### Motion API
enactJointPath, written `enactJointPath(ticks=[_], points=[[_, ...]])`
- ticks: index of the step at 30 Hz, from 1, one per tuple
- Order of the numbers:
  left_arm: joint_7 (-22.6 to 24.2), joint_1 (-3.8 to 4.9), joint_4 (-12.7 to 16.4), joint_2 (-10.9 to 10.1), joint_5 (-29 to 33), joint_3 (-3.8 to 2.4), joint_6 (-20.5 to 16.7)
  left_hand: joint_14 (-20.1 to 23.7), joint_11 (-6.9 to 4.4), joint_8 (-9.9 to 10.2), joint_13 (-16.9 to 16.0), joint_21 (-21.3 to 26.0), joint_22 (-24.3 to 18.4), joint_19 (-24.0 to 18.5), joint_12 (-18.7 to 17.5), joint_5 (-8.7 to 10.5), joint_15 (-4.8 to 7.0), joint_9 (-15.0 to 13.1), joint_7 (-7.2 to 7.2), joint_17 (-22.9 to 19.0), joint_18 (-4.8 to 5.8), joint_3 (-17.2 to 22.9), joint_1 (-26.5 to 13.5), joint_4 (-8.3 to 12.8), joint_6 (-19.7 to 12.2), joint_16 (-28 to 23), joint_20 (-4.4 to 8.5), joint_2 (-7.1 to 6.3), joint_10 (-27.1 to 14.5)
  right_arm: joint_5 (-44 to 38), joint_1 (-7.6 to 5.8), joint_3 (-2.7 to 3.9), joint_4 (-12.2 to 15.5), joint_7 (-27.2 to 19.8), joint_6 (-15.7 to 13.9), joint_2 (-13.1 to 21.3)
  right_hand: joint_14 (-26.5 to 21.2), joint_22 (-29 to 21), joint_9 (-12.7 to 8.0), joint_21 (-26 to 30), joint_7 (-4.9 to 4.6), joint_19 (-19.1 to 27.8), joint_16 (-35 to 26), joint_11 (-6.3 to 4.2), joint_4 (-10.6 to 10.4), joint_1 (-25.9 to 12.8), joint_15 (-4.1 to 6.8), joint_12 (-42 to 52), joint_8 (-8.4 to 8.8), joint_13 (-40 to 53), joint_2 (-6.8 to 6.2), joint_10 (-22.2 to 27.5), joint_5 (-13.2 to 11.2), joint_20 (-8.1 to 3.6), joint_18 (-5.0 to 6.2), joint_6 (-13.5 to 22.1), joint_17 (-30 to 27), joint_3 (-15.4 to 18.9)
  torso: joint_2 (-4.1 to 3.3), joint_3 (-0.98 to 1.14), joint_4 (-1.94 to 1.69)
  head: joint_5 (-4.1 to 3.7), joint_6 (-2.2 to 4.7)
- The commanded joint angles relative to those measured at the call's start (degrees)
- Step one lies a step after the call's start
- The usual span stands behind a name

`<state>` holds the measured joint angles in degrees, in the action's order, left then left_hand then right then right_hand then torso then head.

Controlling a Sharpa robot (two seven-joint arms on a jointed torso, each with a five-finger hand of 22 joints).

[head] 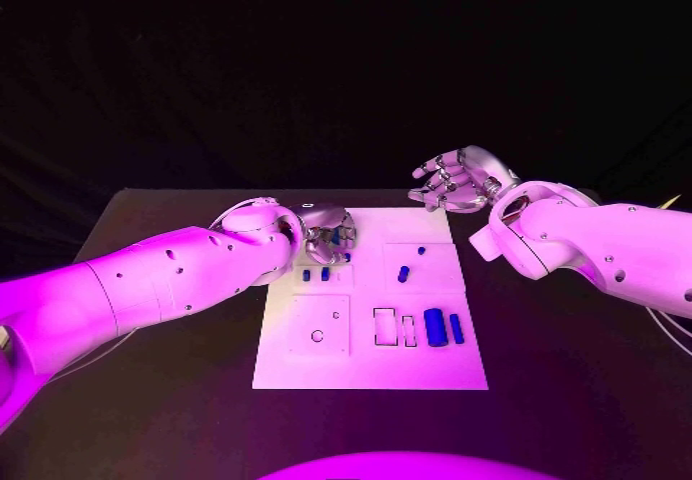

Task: Assemble the parts on the task board

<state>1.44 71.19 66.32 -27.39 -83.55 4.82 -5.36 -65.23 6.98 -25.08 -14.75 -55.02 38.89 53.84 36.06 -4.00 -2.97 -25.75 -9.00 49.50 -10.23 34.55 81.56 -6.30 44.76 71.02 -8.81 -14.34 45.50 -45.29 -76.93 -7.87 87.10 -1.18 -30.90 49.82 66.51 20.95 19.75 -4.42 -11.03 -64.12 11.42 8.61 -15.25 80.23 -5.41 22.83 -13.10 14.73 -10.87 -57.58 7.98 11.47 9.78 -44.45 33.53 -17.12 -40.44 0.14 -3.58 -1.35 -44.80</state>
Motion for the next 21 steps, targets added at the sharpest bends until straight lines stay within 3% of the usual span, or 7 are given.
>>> enactJointPath(ticks=[1, 8, 21], points=[[0.32, -0.05, -0.09, 0.31, 0.06, -0.02, 0.03, -0.75, -0.06, 0.84, 0.93, -1.27, 1.07, -0.03, -0.83, -0.97, -0.01, 0.84, -0.13, 1.11, -0.36, 0.37, 0.09, 0.97, 1.32, 1.72, 0.28, 0.59, 1.43, 0.01, 0.03, 0.01, 0.04, -0.09, 0.29, -0.11, -0.54, -0.54, -0.37, 0.84, -1.97, 1.73, -0.89, 0.3, 0.55, -1.03, -0.05, -0.85, -1.48, -0.56, -1.05, 2.24, 0.03, 0.16, 0.7, -0.4, -0.48, -1.96, -0.02, 0.0, -0.03, 0.01, -0.16], [0.66, -0.12, -0.33, 0.67, 0.16, 0.04, 0.69, -0.72, -0.44, 1.61, 2.23, -2.51, 2.08, -0.36, -2.2, -0.86, 0.32, 1.8, 0.29, 0.63, -0.36, 1.56, 0.69, 2.34, 3.09, 2.39, 0.63, 1.18, 3.15, 0.04, 0.03, 0.01, 0.02, -0.02, 0.46, -0.17, -0.67, -1.3, -0.45, 0.87, -2.06, 2.01, -1.37, 0.39, 0.72, -1.04, -0.17, -0.92, -1.53, -1.11, -1.01, 2.28, 0.03, 0.29, 0.71, -0.34, -0.87, -1.98, 0.01, -0.01, -0.03, -0.06, -0.42], [0.64, -0.42, -0.88, 1.3, 0.2, 0.2, 1.94, -1.69, -0.54, 2.04, 2.82, -3.13, 2.58, -0.5, -2.95, -0.83, 0.41, 2.21, 0.46, 1.69, -0.33, 1.71, 0.37, 2.73, 3.83, 3.43, 0.7, 1.25, 3.87, 0.06, 0.03, 0.01, 0.03, 0.07, 0.72, -0.18, -0.81, -2.06, -0.52, 0.86, -2.12, 2.27, -1.84, 0.47, 0.85, -1.12, -0.28, -0.96, -1.61, -1.64, -0.98, 2.3, 0.02, 0.41, 0.71, -0.32, -1.24, -1.98, 0.04, -0.01, 0.01, -0.33, -0.69]])
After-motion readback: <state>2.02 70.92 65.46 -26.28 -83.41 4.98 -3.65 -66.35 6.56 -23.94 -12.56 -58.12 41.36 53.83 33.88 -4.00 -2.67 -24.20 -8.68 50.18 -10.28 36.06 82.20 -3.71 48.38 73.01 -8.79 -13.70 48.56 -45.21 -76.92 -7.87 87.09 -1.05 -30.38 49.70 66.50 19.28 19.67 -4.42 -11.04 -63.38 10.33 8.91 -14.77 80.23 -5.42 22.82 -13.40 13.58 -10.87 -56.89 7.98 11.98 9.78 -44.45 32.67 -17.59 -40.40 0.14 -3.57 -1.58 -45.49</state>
